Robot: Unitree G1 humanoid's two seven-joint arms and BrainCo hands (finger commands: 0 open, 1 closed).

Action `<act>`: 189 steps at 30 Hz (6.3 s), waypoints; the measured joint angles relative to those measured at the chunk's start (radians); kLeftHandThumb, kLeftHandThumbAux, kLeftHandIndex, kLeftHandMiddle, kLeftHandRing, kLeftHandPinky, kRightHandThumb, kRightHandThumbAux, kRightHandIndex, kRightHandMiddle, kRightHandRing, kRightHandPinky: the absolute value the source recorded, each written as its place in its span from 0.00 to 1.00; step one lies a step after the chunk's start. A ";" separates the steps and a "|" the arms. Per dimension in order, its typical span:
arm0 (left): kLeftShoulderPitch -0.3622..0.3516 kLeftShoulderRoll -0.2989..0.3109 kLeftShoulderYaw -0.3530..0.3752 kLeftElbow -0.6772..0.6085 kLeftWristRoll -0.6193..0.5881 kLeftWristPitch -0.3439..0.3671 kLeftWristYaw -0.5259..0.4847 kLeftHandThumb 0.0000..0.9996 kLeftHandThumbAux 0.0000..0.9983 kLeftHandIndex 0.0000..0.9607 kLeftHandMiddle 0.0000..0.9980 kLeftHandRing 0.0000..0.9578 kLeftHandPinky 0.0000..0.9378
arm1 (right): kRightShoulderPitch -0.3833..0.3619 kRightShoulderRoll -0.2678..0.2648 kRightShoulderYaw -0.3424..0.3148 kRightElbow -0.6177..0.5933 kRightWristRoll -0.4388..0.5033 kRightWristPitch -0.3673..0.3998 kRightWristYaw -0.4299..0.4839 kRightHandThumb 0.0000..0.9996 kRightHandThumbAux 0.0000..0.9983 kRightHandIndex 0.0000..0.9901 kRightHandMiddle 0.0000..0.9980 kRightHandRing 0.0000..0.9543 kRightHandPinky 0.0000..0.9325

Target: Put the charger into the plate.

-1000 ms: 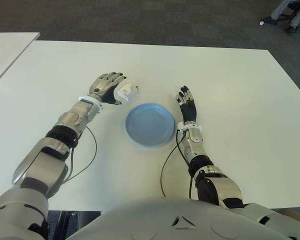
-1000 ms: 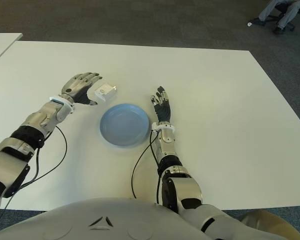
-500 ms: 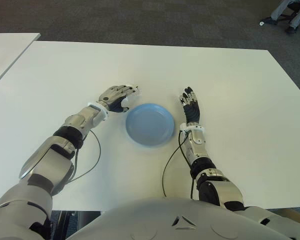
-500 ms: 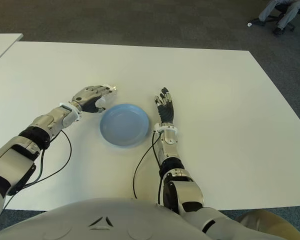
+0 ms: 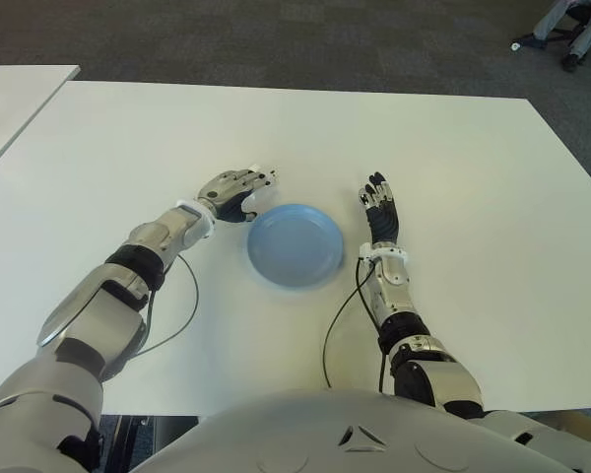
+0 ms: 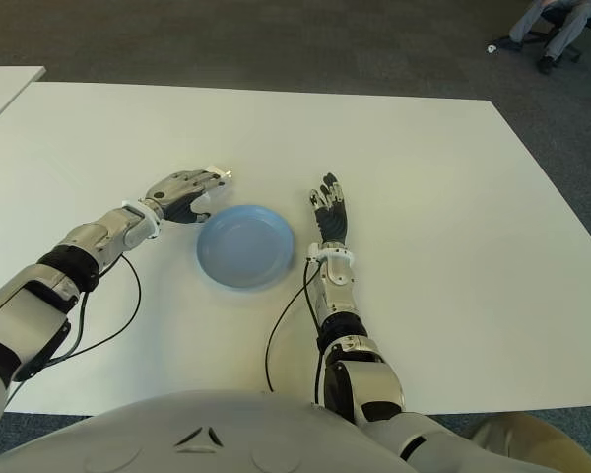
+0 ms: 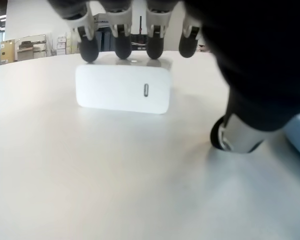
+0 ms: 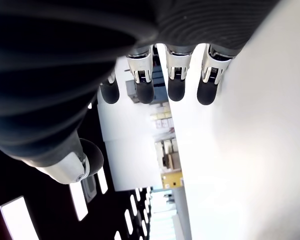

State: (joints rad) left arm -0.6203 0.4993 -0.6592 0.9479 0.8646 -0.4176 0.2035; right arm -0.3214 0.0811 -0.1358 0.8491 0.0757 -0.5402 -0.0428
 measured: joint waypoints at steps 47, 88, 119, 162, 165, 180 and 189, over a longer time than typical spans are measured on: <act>0.342 0.477 0.169 -0.601 -0.112 -0.044 -0.236 0.00 0.54 0.02 0.11 0.11 0.13 | 0.059 -0.017 0.037 -0.092 0.004 0.043 -0.012 0.00 0.58 0.01 0.07 0.04 0.04; 0.893 0.409 0.671 -1.062 -0.213 0.126 -0.235 0.01 0.55 0.01 0.03 0.03 0.06 | 0.040 -0.014 0.027 -0.043 0.022 0.015 0.023 0.00 0.61 0.01 0.07 0.05 0.04; 0.594 0.099 0.574 -0.798 -0.049 0.389 0.007 0.12 0.44 0.00 0.00 0.01 0.07 | 0.025 -0.010 0.025 -0.023 0.028 0.005 0.021 0.00 0.59 0.02 0.08 0.06 0.05; 0.590 -0.023 0.461 -0.789 -0.079 0.735 -0.183 0.19 0.33 0.00 0.00 0.00 0.02 | 0.025 -0.010 0.027 0.000 0.032 -0.055 0.055 0.01 0.59 0.02 0.07 0.04 0.05; 0.598 -0.019 0.451 -0.793 -0.079 0.736 -0.191 0.18 0.33 0.00 0.00 0.00 0.02 | 0.025 -0.010 0.026 0.004 0.032 -0.064 0.056 0.02 0.60 0.01 0.07 0.05 0.05; 0.608 0.026 0.434 -0.750 -0.078 0.676 -0.162 0.20 0.34 0.00 0.00 0.00 0.08 | 0.024 -0.010 0.024 0.017 0.032 -0.092 0.057 0.02 0.58 0.01 0.08 0.06 0.07; 0.592 0.036 0.423 -0.620 -0.081 0.560 -0.044 0.23 0.35 0.00 0.00 0.00 0.11 | 0.024 -0.010 0.022 0.022 0.033 -0.098 0.068 0.01 0.58 0.01 0.07 0.05 0.07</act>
State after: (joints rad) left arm -0.0281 0.5349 -0.2364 0.3280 0.7841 0.1426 0.1592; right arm -0.2970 0.0711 -0.1141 0.8708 0.1091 -0.6383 0.0255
